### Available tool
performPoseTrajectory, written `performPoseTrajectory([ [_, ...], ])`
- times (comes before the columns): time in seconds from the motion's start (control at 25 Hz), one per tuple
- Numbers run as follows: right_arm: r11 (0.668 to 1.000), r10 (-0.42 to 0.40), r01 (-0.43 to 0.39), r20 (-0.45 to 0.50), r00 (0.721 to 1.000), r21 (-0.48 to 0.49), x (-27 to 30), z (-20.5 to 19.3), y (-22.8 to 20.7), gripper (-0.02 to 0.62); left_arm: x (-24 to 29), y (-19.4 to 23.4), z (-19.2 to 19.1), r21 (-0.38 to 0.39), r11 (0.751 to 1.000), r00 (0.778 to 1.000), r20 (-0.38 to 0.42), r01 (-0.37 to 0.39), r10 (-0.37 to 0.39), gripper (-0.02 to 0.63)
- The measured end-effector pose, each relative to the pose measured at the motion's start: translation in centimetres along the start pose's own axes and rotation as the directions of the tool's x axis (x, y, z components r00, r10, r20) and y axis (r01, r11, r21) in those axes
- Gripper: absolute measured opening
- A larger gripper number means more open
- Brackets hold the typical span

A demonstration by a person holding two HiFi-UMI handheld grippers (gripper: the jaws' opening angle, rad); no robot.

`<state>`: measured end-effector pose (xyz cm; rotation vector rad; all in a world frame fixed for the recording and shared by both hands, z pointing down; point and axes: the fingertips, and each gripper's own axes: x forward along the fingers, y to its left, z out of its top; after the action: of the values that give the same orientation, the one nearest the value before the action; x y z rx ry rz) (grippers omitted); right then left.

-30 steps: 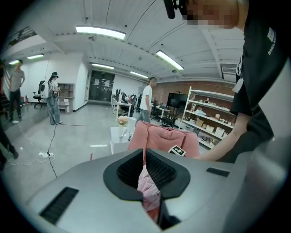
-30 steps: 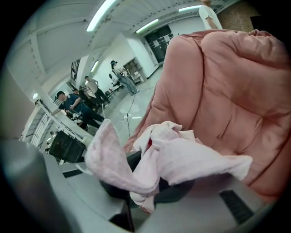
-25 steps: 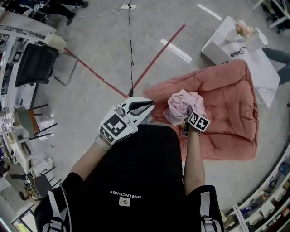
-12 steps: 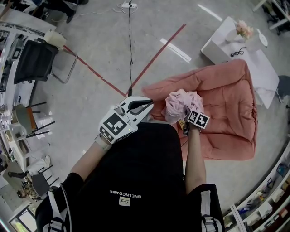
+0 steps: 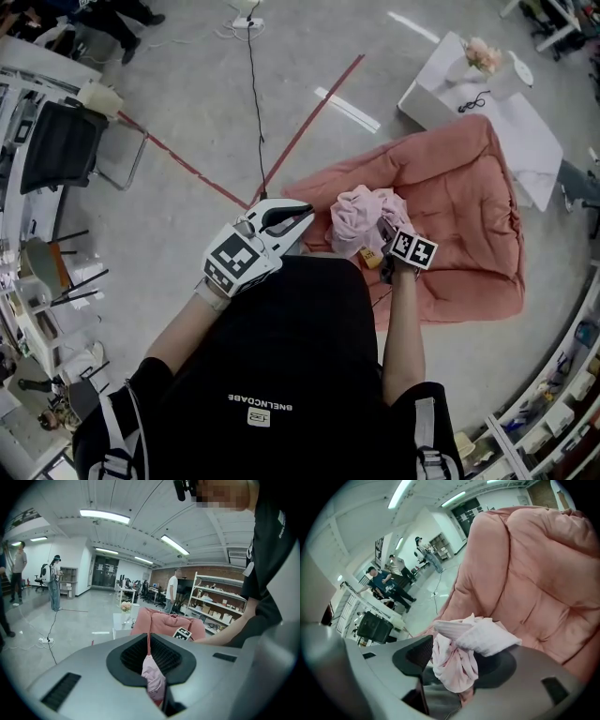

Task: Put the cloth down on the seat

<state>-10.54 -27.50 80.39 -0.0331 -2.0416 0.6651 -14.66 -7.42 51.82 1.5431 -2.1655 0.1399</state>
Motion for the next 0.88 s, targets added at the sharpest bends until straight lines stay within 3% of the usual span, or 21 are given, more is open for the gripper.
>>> performPoseTrajectory([
  [0.32,1.0,0.006,-0.004,0.112,0.994,-0.009,-4.9,3.0,1.9,0.268,0.7,-1.2,1.5,0.029,0.997,0.998,0.011,0.066,-0.066,0.015],
  [0.64,1.0,0.027,-0.023,0.264,0.964,-0.019,-10.4,6.2,5.2,0.268,2.3,-1.6,3.4,0.077,0.981,0.983,0.026,0.178,-0.18,0.015],
  [0.88,0.997,0.012,0.007,0.265,0.964,-0.071,-13.1,6.6,7.6,0.268,2.9,-2.1,4.9,0.105,0.962,0.966,0.022,0.253,-0.256,0.015],
])
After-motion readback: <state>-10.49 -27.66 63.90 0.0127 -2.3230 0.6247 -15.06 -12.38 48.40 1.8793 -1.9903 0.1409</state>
